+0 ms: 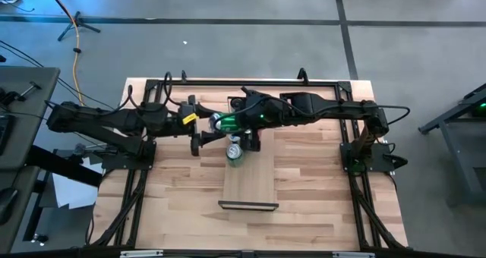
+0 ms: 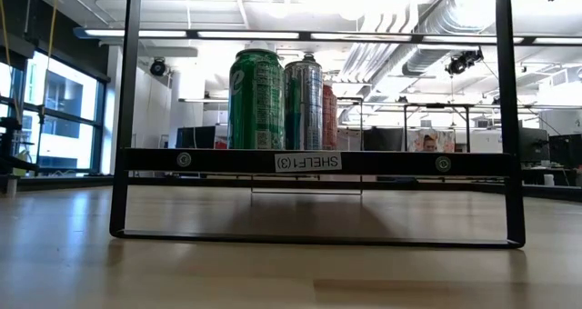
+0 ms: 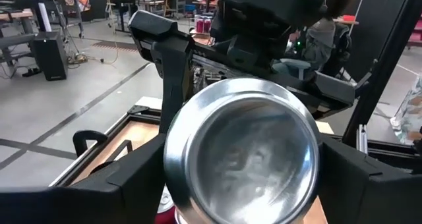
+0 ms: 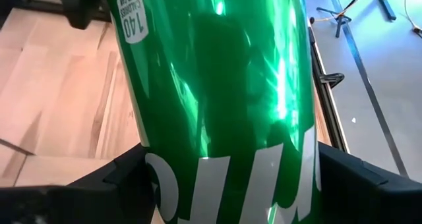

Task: Place canned beverage on shelf
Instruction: Put the green soda can, aligned with the other green soda can on the shelf

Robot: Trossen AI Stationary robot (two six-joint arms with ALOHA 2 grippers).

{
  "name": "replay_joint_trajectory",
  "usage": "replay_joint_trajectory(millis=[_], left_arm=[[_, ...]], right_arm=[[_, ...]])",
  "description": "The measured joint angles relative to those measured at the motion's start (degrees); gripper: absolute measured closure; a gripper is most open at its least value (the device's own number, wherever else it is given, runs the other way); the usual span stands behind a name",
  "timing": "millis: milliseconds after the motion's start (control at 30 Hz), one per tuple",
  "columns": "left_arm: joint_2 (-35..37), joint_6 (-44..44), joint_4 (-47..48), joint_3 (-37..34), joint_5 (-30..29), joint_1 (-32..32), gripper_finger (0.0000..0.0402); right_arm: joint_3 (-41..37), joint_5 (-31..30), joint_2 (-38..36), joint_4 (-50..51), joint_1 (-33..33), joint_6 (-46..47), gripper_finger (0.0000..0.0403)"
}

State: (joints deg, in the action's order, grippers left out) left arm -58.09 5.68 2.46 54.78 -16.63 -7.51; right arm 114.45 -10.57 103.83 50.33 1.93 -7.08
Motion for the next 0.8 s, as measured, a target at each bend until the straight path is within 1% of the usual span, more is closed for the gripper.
replay_joint_trajectory(millis=[167,200,333,433,500,567,633,700,800], left_arm=[[-0.9,-1.89,-0.12,0.0,-0.59,-0.02,0.0163],[-0.9,-2.56,-0.18,0.0,-0.83,-0.02,0.0168],[-0.32,-5.82,0.26,0.04,-2.68,-0.07,0.0168],[1.42,-8.69,4.12,0.63,-4.29,0.22,0.0168],[2.72,-9.3,8.68,2.8,-6.4,0.66,0.0168],[3.83,-9.17,12.97,5.17,-8.33,1.09,0.0168],[4.81,-9.14,17.17,7.02,-9.96,1.41,0.0168],[5.73,-8.96,20.44,8.5,-10.2,1.55,0.0168],[8.78,-7.29,20.77,9.33,-10.46,1.49,0.0168]], right_arm=[[-0.06,0.04,0.0,0.78,0.0,-2.34,0.0108],[-0.07,0.0,0.0,0.76,-0.02,-2.69,0.0102],[-0.1,-1.36,0.01,-0.87,0.0,-3.39,0.0051],[-0.04,-5.38,-0.37,0.18,0.0,-3.77,0.0023],[-0.04,-7.89,-0.44,0.45,0.0,-3.55,0.0016],[-0.04,-8.99,-0.74,0.56,-0.23,-3.49,0.0013],[-0.04,-9.15,-1.16,0.32,-0.68,-3.09,0.0012],[-0.04,-8.97,-1.82,0.8,-1.32,-1.03,0.0011],[-0.04,-6.66,-3.34,1.91,-2.95,2.11,0.0011]])
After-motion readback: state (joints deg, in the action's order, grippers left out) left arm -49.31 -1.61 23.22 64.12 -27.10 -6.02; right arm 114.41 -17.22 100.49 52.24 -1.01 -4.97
